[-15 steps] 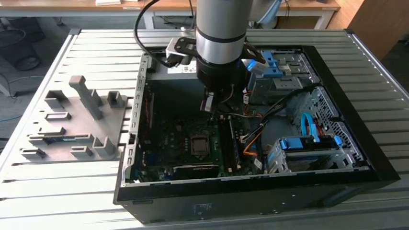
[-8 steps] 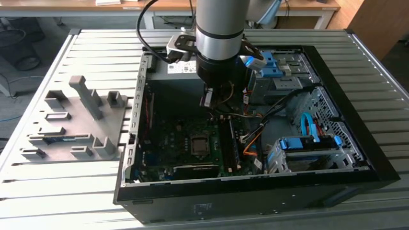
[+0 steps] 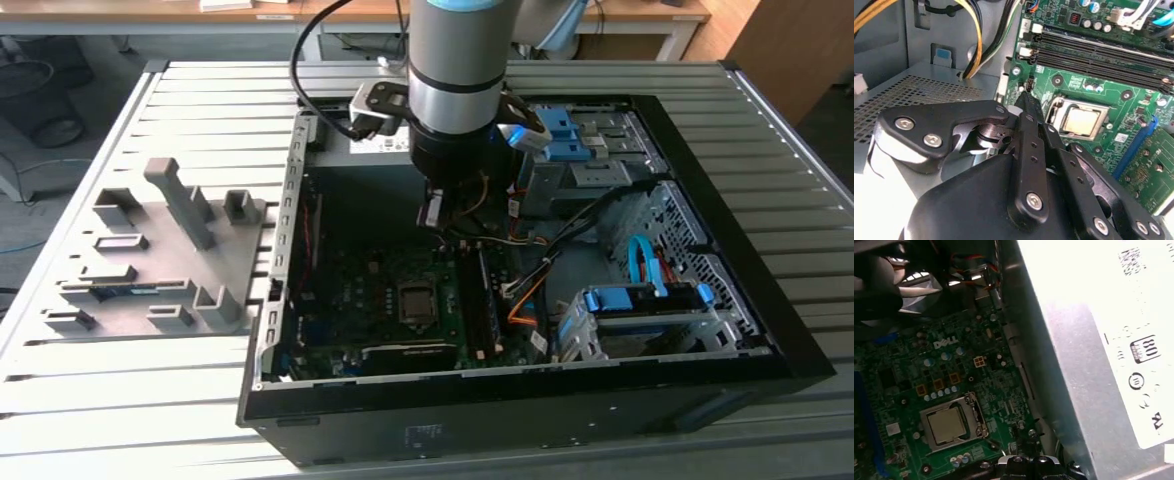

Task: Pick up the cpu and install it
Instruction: 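Install the first cpu locking lever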

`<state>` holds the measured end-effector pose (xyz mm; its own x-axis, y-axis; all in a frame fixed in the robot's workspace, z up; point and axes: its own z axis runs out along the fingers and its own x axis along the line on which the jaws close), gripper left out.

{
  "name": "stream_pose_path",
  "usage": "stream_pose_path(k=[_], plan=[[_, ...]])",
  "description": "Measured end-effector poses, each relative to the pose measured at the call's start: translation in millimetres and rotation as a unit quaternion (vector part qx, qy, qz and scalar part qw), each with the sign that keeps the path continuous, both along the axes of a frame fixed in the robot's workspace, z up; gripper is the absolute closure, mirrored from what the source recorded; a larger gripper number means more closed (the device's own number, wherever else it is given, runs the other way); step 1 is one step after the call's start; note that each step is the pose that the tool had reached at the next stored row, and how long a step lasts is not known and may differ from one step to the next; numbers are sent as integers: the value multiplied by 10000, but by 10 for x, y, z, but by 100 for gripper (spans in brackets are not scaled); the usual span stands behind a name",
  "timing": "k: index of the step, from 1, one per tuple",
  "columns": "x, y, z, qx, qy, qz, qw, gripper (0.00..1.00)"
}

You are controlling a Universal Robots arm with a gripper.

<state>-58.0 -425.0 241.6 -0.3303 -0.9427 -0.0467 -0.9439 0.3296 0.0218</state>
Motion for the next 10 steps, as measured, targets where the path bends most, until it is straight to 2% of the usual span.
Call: stream_pose_path(k=[2, 5, 6, 10], plan=[[0, -9, -1, -70, -1, 9, 10000, 90], [-1, -24, -1, -198, 0, 19, 9998, 90], [-1, -34, -1, -289, 0, 27, 9996, 90], [-2, -48, -1, -475, 0, 46, 9989, 90]])
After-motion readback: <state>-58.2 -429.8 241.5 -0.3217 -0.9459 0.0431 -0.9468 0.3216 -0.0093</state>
